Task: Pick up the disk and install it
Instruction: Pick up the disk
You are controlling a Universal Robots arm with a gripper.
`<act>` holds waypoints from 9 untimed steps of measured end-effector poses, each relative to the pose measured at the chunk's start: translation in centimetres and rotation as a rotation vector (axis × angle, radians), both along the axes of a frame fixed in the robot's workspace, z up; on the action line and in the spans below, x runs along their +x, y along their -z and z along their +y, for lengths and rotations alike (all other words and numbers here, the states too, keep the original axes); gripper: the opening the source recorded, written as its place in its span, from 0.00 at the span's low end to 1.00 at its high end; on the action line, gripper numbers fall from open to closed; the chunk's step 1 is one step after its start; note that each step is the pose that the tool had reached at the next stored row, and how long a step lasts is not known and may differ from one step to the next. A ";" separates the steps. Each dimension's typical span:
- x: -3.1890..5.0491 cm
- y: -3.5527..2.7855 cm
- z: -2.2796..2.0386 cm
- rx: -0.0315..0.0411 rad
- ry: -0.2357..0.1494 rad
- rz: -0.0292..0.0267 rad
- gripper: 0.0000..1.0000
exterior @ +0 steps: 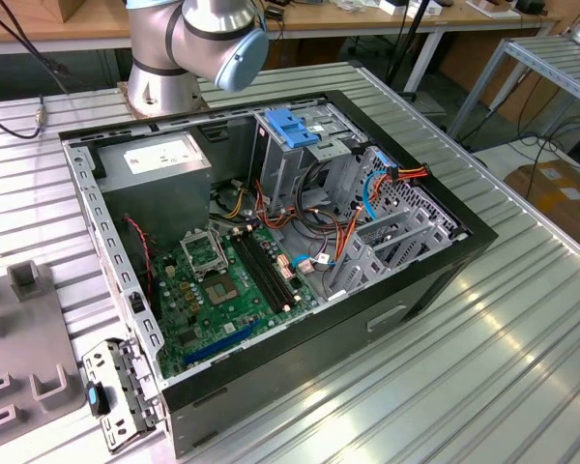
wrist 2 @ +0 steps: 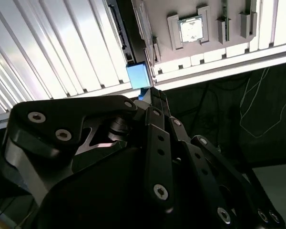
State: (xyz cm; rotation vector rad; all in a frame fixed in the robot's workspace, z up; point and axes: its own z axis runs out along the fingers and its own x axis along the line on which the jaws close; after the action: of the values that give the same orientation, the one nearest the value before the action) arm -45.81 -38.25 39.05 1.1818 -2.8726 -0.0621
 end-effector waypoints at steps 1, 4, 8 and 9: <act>0.00 0.00 0.00 0.0000 -0.007 0.0000 0.11; 0.01 0.00 0.00 0.0000 -0.028 0.0001 0.11; 0.07 0.00 0.00 -0.0001 -0.086 0.0001 0.11; 0.08 0.01 0.00 0.0000 -0.101 0.0000 0.11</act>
State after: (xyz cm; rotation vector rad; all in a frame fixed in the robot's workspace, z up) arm -45.73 -38.25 39.05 1.3249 -2.8074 -0.0592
